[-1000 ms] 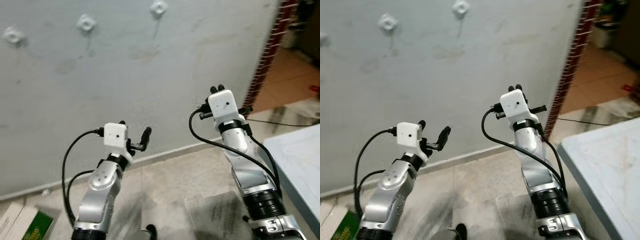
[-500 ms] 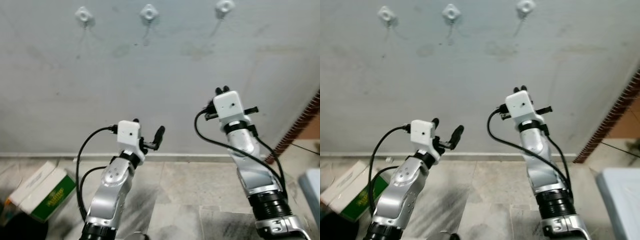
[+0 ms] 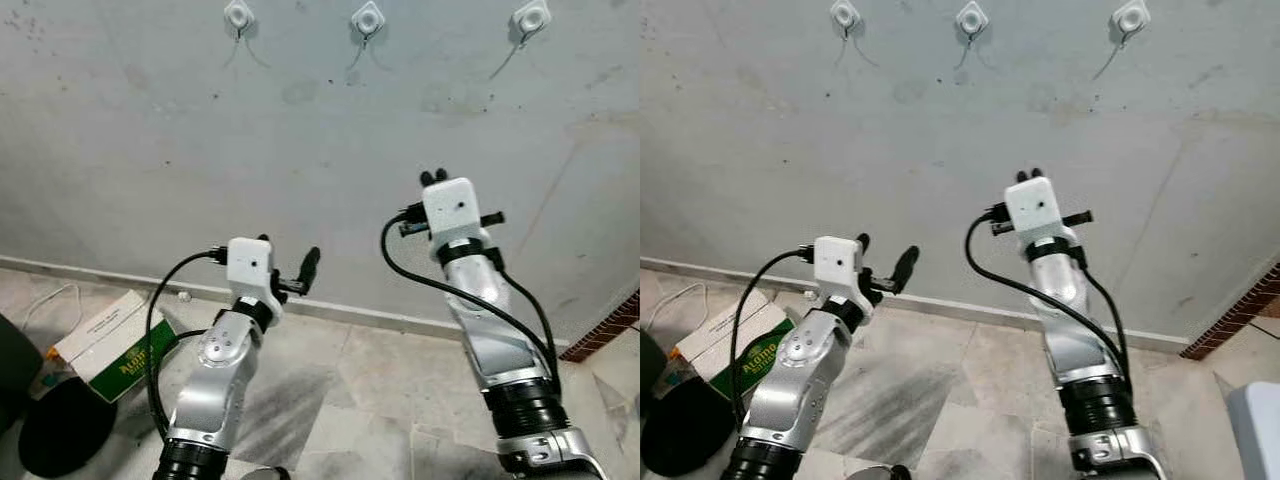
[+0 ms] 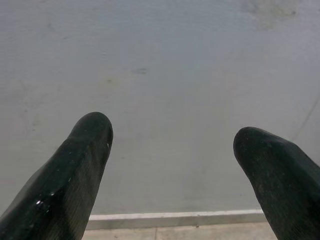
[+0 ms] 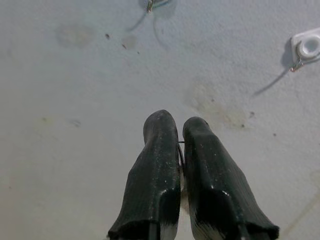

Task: Hang keys on a hook

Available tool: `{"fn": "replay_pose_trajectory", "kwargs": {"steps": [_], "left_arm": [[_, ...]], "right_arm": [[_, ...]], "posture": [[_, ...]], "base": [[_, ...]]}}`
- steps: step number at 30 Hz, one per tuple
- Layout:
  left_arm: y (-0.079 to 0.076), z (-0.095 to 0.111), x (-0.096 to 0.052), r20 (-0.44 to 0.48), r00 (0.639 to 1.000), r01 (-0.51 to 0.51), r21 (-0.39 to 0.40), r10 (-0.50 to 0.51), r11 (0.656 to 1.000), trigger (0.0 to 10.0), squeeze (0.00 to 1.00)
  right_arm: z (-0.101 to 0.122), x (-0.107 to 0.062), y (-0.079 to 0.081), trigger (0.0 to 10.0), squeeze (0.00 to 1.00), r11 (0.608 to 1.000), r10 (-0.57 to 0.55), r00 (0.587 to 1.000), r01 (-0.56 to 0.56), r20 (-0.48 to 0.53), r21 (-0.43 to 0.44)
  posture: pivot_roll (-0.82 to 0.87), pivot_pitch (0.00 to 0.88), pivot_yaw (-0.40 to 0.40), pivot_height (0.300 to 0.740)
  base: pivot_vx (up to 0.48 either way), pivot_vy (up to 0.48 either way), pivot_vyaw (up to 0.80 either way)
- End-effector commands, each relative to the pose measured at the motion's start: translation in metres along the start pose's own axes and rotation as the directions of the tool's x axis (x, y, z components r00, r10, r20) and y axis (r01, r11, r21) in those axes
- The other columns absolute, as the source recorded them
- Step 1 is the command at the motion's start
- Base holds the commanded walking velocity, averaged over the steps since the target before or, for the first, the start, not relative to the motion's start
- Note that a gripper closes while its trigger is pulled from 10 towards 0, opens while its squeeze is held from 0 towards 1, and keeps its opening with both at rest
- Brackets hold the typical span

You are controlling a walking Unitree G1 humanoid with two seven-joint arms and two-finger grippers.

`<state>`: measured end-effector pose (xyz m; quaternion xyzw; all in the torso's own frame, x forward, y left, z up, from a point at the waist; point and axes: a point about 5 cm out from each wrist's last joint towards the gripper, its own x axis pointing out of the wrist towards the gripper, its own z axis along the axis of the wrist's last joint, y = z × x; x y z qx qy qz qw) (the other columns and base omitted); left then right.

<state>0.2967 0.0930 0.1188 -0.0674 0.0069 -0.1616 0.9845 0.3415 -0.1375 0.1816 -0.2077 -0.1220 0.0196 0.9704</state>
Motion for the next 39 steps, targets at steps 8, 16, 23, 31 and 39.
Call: {"fn": "replay_pose_trajectory", "kwargs": {"steps": [8,16,23,31,39], "left_arm": [[0.0005,-0.0024,0.0018,-0.006,1.0,-0.008,-0.013,0.007,1.0,10.0,0.0],[0.0008,-0.0027,0.0033,-0.01,1.0,-0.005,-0.024,0.005,1.0,10.0,0.0],[-0.0004,-0.0025,0.0041,-0.013,1.0,0.002,-0.034,-0.002,0.999,10.0,0.0],[-0.0012,-0.0015,0.0044,-0.011,1.0,0.017,-0.051,-0.018,0.999,10.0,0.0],[-0.0011,-0.0012,0.0045,-0.009,1.0,0.017,-0.065,-0.018,0.998,10.0,0.0]], "right_arm": [[0.0083,0.0028,0.0006,10.0,0.0,1.0,0.013,0.999,-0.013,0.036,0.015],[0.0132,0.004,0.0055,10.0,0.0,0.991,0.068,0.996,-0.075,0.064,0.112],[0.0158,0.0054,0.0054,10.0,0.0,0.988,0.081,0.994,-0.09,0.078,0.127],[0.0132,0.0033,0.0085,10.0,0.0,0.989,0.088,0.993,-0.096,0.074,0.112],[0.0118,0.0027,0.0083,10.0,0.0,0.99,0.086,0.994,-0.093,0.069,0.105]], "posture": [[-0.03,0.09,0.036,0.74],[-0.03,0.09,0.034,0.74],[-0.03,0.09,0.034,0.74],[-0.03,0.092,0.038,0.74],[-0.03,0.092,0.038,0.74]], "base": [[0.0,0.0,0.0],[0.0,0.0,0.0],[0.0,0.0,0.0],[0.0,0.0,0.0],[0.0,-0.24,0.0]]}}
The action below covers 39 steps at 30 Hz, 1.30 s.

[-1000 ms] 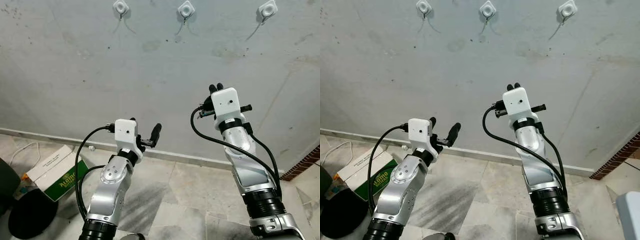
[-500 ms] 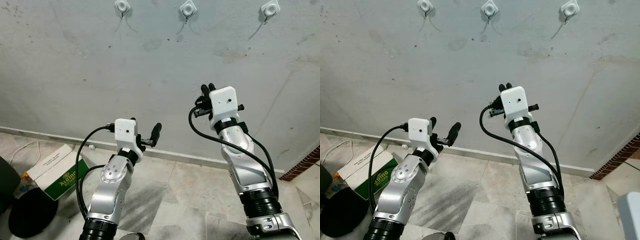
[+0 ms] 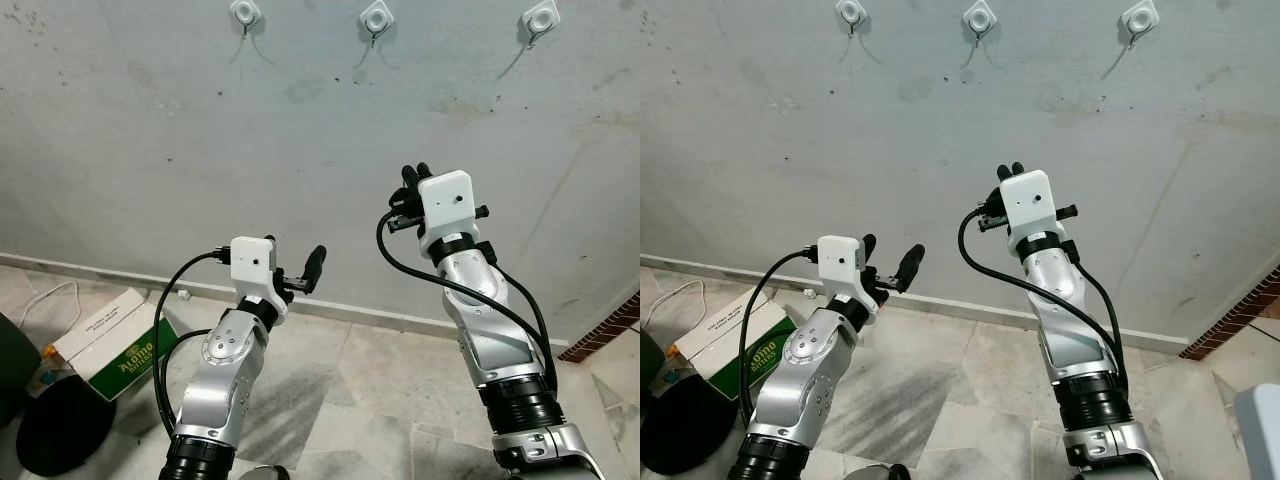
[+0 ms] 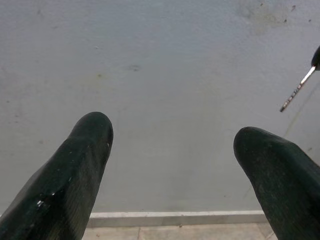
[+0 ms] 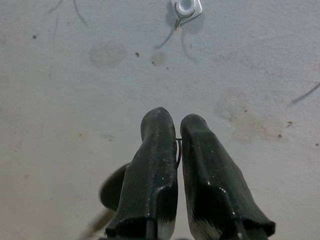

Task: Hang keys on a hook

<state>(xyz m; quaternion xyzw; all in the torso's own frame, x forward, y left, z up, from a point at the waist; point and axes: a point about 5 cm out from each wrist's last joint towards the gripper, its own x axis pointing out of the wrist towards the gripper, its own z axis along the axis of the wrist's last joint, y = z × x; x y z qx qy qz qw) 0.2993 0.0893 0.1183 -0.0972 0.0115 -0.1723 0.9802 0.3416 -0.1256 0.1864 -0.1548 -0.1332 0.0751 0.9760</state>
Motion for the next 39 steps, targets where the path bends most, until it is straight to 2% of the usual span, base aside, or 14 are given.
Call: {"fn": "replay_pose_trajectory", "kwargs": {"steps": [1,16,21,39], "left_arm": [[0.002,0.0,0.001,-0.008,1.0,-0.005,-0.006,0.005,1.0,10.0,0.0],[0.004,0.001,0.002,0.001,1.0,-0.006,-0.016,0.006,1.0,10.0,0.0],[0.005,0.003,0.002,0.019,1.0,-0.019,-0.056,0.02,0.998,10.0,0.0],[0.008,0.009,0.002,0.039,0.999,-0.005,-0.102,0.009,0.995,10.0,0.0]], "right_arm": [[0.003,0.0,0.0,10.0,0.0,1.0,0.001,1.0,-0.001,0.018,-0.012],[0.002,-0.001,-0.003,10.0,0.0,0.999,0.004,1.0,-0.003,0.023,-0.039],[0.003,-0.001,-0.002,10.0,0.0,0.999,0.006,1.0,-0.005,0.025,-0.04],[0.005,0.001,-0.001,10.0,0.0,0.999,0.006,0.999,-0.005,0.037,-0.04]], "posture": [[-0.03,0.092,0.038,0.74],[-0.03,0.088,0.037,0.74],[-0.03,0.082,0.035,0.74],[-0.02,0.087,0.04,0.74]], "base": [[0.0,-0.36,0.0],[0.0,-0.377,0.0],[0.0,0.0,0.0],[0.0,0.0,0.0]]}}
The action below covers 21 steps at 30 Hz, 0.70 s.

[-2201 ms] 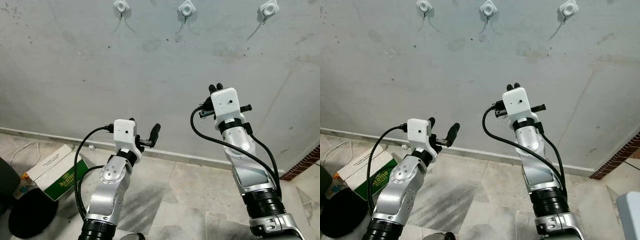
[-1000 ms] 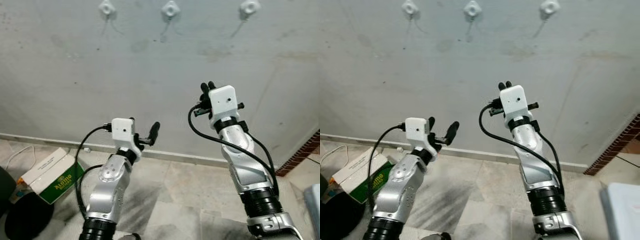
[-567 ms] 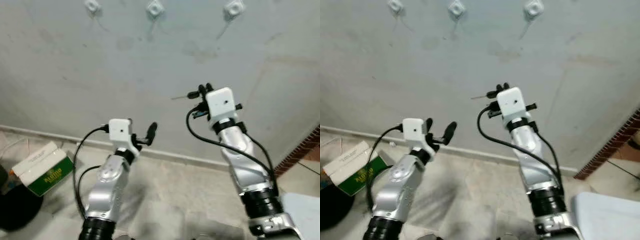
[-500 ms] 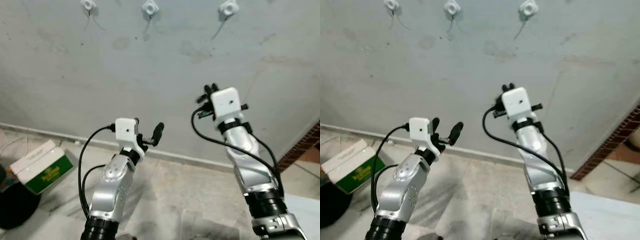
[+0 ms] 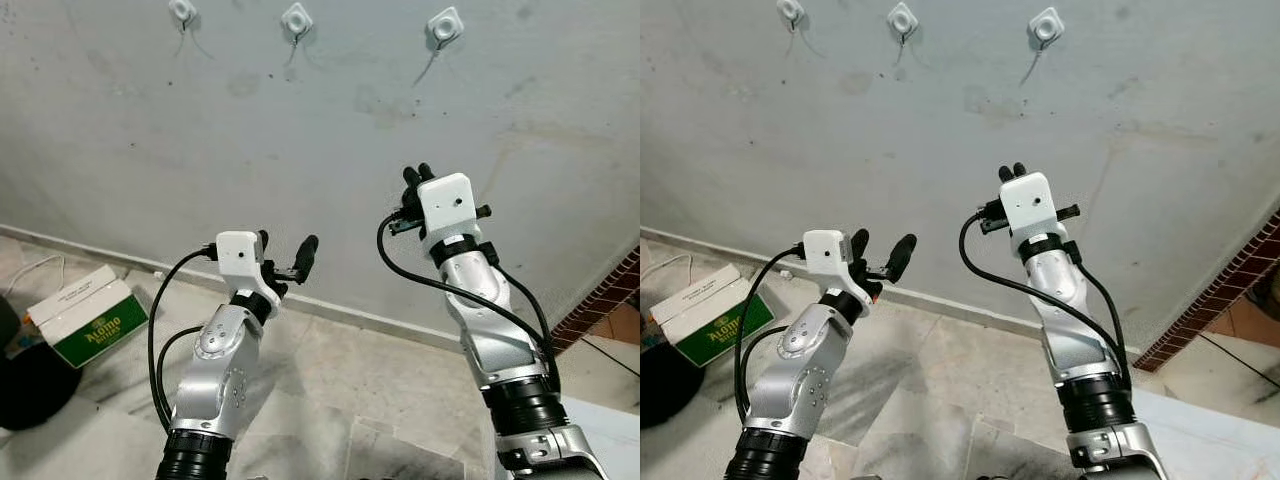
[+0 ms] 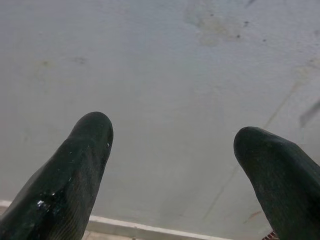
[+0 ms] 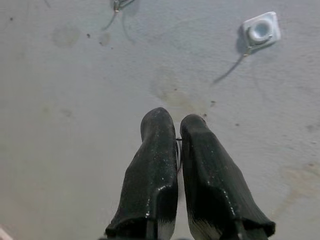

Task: Hang keys on a hook

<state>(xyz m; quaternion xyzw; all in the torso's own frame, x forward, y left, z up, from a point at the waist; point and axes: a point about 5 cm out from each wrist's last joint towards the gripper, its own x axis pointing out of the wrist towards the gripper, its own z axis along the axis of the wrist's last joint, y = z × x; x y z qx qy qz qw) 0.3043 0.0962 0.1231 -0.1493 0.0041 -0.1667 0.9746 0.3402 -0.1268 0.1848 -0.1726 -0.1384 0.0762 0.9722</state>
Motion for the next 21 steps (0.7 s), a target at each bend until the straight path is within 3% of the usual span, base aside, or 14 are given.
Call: {"fn": "replay_pose_trajectory", "kwargs": {"steps": [1,6,21], "left_arm": [[0.0008,0.0027,-0.0006,0.006,1.0,-0.001,-0.003,0.001,1.0,10.0,0.0],[0.0031,0.002,0.0005,-0.004,1.0,-0.023,-0.013,0.022,1.0,10.0,0.0],[0.0042,0.0014,0.0007,-0.019,0.999,-0.032,-0.021,0.032,0.999,10.0,0.0]], "right_arm": [[0.0058,0.0025,-0.0001,10.0,0.0,1.0,-0.001,1.0,0.001,0.028,-0.004],[0.0055,0.002,-0.0002,10.0,0.0,1.0,-0.003,1.0,0.004,0.027,-0.005],[0.003,0.0033,-0.0002,10.0,0.0,1.0,-0.015,1.0,0.015,0.008,0.02]], "posture": [[-0.02,0.087,0.04,0.74],[-0.02,0.089,0.042,0.74],[-0.02,0.092,0.042,0.74]], "base": [[0.0,0.0,0.0],[0.0,0.0,0.0],[0.0,0.327,0.0]]}}
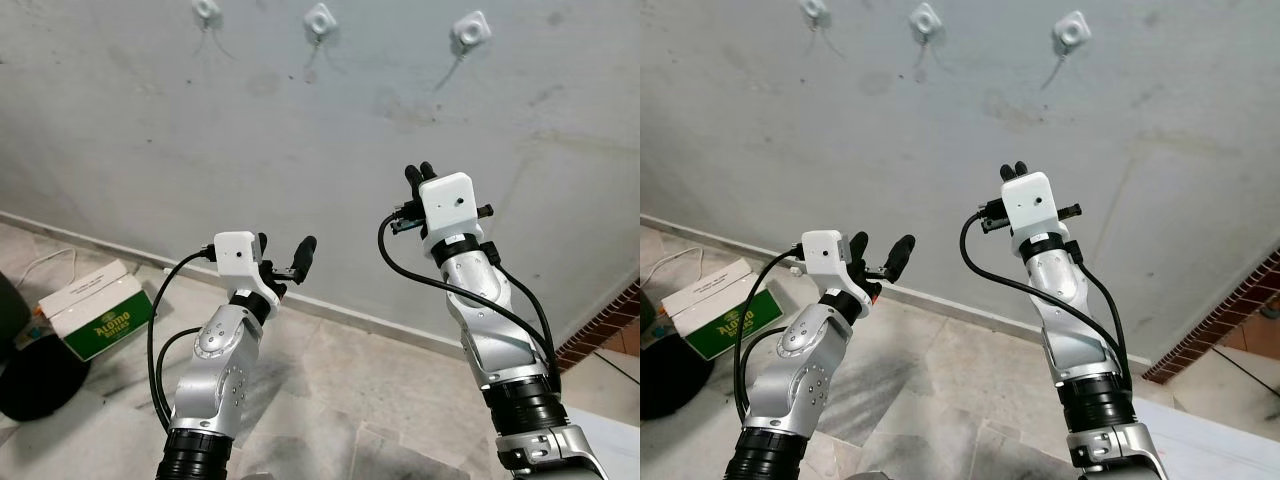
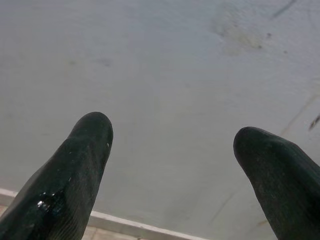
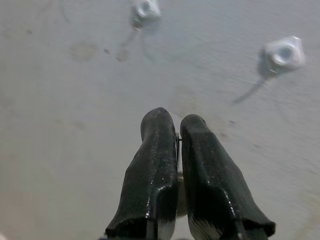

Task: Hang keys on a hook

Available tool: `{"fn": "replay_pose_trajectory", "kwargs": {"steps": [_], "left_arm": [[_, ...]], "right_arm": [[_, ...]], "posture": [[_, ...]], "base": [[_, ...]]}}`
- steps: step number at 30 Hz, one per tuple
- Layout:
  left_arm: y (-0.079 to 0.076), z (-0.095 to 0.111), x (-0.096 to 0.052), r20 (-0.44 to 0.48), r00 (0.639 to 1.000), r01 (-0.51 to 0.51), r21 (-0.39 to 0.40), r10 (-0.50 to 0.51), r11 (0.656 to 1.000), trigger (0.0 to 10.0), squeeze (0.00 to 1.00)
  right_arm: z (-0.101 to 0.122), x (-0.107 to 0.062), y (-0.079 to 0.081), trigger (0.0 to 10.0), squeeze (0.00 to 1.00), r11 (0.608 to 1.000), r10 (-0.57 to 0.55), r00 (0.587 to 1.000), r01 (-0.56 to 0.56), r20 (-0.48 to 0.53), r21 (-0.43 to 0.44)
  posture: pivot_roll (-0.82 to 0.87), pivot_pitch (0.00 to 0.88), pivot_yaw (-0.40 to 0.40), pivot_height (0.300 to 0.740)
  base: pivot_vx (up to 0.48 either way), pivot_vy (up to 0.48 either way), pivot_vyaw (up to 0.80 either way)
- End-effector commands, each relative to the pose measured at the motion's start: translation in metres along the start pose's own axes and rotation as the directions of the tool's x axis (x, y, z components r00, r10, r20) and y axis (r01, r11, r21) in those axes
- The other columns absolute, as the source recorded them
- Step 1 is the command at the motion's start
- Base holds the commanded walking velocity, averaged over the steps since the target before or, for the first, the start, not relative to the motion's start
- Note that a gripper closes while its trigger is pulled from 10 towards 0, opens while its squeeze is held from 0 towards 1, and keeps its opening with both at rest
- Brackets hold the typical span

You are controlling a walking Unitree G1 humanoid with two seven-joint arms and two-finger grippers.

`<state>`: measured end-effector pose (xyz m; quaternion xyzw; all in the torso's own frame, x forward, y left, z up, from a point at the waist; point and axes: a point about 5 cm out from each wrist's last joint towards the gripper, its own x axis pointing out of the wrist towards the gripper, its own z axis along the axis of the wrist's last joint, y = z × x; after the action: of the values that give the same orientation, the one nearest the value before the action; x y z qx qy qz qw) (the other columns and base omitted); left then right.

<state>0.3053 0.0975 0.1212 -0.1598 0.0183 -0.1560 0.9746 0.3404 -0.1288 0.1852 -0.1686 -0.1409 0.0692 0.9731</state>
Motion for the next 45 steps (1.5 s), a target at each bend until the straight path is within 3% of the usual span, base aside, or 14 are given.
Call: {"fn": "replay_pose_trajectory", "kwargs": {"steps": [1,19,34,45], "left_arm": [[0.002,0.003,0.0,0.002,1.0,-0.007,0.004,0.007,1.0,10.0,0.0],[0.001,0.0,0.001,-0.013,1.0,-0.007,0.001,0.007,1.0,10.0,0.0],[-0.003,-0.002,0.002,-0.017,1.0,0.019,0.02,-0.019,1.0,10.0,0.0],[-0.008,0.0,0.0,0.0,0.997,0.078,-0.016,-0.078,0.997,10.0,0.0]], "right_arm": [[0.003,0.003,0.002,10.0,0.0,1.0,0.0,1.0,0.0,0.005,0.014],[0.003,0.004,0.0,10.0,0.0,1.0,-0.011,1.0,0.011,0.007,0.016],[0.005,0.005,-0.001,10.0,0.0,1.0,-0.016,1.0,0.016,0.015,0.006],[0.007,0.006,-0.003,10.0,0.0,0.999,-0.038,0.999,0.038,0.024,-0.007]], "posture": [[-0.02,0.092,0.042,0.74],[-0.02,0.086,0.046,0.74],[-0.02,0.076,0.051,0.74],[-0.03,0.079,0.05,0.74]], "base": [[0.0,0.307,0.0],[0.0,0.304,-0.62],[0.0,0.129,0.0],[0.028,0.0,0.0]]}}
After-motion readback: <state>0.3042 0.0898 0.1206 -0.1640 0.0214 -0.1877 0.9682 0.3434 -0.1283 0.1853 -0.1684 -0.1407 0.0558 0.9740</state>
